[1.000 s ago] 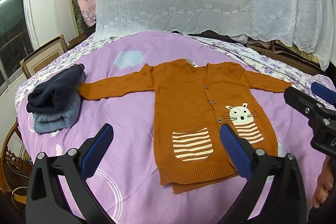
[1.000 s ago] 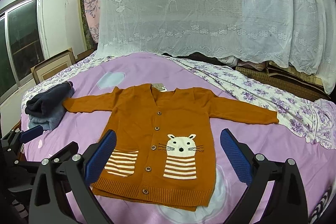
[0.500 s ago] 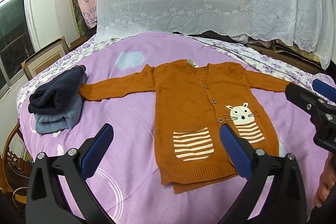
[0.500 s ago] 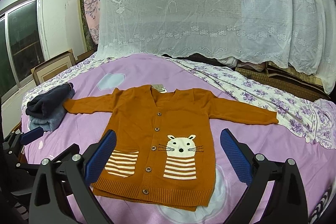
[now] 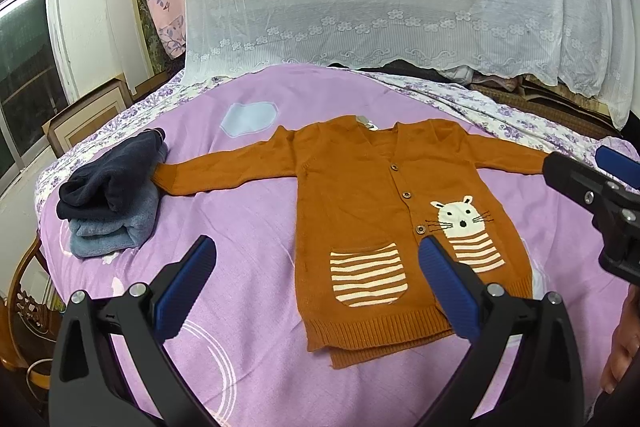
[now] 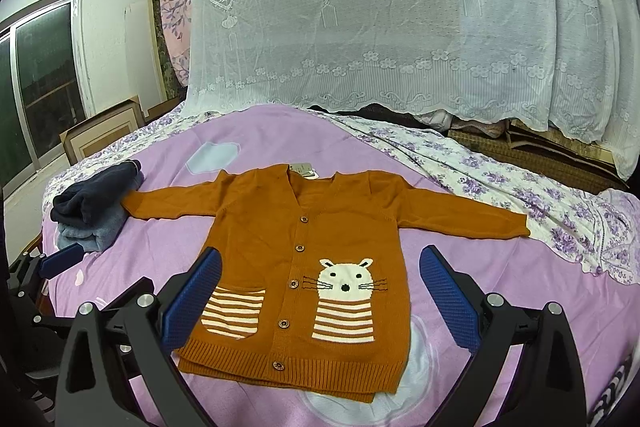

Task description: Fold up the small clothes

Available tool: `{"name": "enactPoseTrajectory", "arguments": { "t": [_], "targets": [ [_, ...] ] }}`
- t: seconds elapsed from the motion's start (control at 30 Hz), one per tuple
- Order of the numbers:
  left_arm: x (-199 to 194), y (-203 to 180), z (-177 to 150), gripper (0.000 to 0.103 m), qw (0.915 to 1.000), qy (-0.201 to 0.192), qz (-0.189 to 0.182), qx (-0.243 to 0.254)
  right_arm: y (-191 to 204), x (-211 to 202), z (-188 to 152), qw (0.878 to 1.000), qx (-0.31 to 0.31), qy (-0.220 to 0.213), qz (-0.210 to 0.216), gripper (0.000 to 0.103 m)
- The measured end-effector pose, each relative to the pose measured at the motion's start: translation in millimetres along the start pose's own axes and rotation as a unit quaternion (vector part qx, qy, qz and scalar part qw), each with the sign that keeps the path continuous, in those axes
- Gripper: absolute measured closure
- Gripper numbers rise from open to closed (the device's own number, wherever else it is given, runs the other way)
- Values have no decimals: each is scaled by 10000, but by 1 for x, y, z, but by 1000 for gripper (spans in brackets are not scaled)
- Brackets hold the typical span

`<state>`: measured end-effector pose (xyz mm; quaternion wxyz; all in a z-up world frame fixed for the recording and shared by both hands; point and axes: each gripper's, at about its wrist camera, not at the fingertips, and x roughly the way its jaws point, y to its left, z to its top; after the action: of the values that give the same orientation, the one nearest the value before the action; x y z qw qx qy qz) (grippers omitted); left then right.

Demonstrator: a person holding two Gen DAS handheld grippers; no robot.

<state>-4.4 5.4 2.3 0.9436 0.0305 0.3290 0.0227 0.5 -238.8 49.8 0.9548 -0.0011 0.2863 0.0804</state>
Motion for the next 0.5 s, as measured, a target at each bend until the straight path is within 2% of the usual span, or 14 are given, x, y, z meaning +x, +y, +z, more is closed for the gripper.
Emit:
{"name": "enactPoseTrajectory", "arguments": {
  "t": [0.5],
  "targets": [
    [0, -2, 0, 4, 10000, 3, 12, 10, 0, 0, 0, 10000, 7, 1, 6, 3]
  ]
}}
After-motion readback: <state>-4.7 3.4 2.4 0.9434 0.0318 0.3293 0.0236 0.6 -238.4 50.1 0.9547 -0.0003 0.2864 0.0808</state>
